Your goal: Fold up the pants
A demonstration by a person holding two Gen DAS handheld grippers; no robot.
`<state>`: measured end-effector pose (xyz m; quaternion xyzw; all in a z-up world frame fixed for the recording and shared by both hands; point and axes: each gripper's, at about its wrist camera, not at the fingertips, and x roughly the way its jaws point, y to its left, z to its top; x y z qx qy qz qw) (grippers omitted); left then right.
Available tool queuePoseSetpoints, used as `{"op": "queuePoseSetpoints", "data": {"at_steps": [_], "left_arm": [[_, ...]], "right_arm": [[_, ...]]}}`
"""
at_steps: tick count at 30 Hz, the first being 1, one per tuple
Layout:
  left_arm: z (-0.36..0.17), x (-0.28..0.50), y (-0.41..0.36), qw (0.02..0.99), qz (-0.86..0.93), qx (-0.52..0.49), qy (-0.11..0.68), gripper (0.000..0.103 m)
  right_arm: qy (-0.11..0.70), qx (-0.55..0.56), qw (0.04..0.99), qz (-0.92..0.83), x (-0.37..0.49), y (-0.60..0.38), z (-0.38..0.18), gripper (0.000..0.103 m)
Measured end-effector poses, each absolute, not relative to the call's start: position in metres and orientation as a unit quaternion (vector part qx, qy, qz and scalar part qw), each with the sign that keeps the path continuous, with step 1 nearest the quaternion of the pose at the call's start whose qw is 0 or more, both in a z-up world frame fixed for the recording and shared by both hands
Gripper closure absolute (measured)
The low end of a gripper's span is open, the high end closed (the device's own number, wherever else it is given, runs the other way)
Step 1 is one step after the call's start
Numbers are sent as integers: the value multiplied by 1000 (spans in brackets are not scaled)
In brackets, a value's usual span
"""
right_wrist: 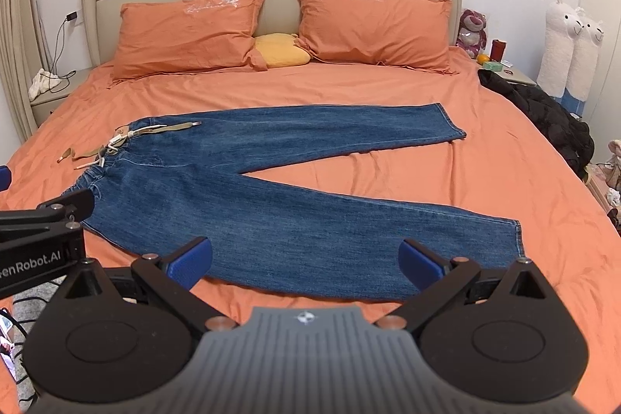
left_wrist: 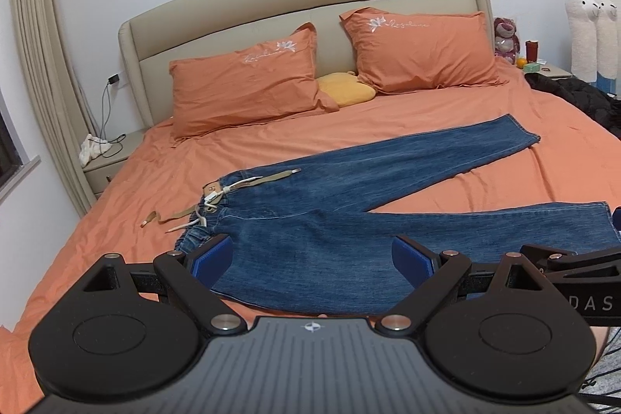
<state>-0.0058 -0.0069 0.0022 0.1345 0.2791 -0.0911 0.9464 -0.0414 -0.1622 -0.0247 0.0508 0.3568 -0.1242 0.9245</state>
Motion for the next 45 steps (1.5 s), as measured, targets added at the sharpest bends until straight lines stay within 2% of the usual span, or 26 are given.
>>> {"op": "queuePoseSetpoints", "data": {"at_steps": [45], "left_arm": [[2,-9,-9,948,-112,132,268,0]], "right_arm": [[354,37,925,-134,-43,-154,-20,5]]}}
